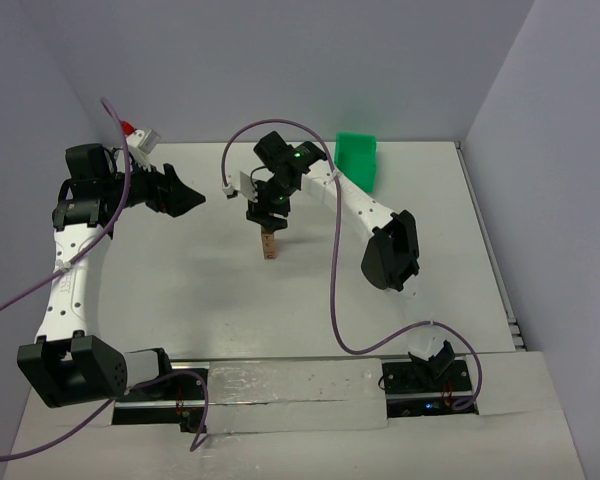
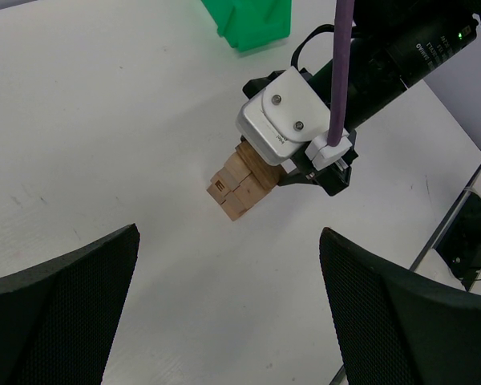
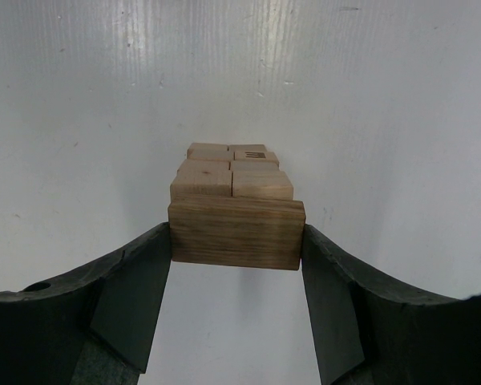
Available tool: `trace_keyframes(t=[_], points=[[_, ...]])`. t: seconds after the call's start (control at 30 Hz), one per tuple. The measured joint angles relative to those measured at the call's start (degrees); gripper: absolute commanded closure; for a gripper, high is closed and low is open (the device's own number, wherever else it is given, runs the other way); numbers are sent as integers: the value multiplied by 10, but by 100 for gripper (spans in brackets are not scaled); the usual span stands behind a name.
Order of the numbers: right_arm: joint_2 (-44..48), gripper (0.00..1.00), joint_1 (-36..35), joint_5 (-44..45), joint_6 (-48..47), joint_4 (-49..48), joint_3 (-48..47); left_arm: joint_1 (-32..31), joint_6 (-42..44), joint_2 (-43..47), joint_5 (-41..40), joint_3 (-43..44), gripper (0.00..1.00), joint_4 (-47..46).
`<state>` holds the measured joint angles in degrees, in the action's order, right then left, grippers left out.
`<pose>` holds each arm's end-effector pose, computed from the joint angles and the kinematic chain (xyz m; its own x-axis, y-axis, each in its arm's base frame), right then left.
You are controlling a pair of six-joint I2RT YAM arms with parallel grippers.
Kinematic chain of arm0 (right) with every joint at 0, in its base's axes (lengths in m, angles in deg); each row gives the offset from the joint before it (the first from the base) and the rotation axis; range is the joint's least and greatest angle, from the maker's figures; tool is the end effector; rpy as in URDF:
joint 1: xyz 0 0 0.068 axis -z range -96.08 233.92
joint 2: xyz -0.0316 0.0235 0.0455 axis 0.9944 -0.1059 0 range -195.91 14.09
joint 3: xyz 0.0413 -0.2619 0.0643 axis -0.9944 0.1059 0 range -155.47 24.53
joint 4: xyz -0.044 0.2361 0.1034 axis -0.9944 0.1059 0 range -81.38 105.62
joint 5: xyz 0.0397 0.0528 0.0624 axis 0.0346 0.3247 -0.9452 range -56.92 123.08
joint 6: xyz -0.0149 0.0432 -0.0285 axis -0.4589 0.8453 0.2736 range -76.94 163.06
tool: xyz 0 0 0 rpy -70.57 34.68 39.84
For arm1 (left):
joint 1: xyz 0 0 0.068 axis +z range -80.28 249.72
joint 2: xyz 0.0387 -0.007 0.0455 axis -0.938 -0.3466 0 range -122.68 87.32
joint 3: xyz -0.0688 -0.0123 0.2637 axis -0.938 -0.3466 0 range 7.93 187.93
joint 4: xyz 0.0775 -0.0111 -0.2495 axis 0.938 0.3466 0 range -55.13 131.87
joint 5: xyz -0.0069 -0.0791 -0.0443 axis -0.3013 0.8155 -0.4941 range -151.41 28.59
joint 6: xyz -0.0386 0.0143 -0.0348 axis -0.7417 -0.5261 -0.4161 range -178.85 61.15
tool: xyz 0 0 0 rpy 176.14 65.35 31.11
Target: Build the wood block tower
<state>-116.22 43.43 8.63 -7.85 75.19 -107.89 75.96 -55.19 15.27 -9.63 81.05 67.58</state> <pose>0.3550 0.3224 0.2878 0.1313 -0.8169 -0.5616 -0.9909 -0.0912 -0.0991 0.2658 0.0010 0.3788 -0.4824 -0.0129 -0.8759 0.6296 0.6900 -0.3569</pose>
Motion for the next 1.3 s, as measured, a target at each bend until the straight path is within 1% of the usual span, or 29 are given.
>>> trace_keyframes(t=[0.27,0.63,1.0,1.3], points=[[0,28,-1,0,-1,0,0,0,0,0,4,0,1,0],[0,22,-2,5,-2,0,0,0,0,0,7,0,1,0],[0,6,-3,8,-1,-1,-1,0,0,0,8,0,1,0],[0,0,-4,7,1,-2,-4,2,0,0,8,0,1,0]])
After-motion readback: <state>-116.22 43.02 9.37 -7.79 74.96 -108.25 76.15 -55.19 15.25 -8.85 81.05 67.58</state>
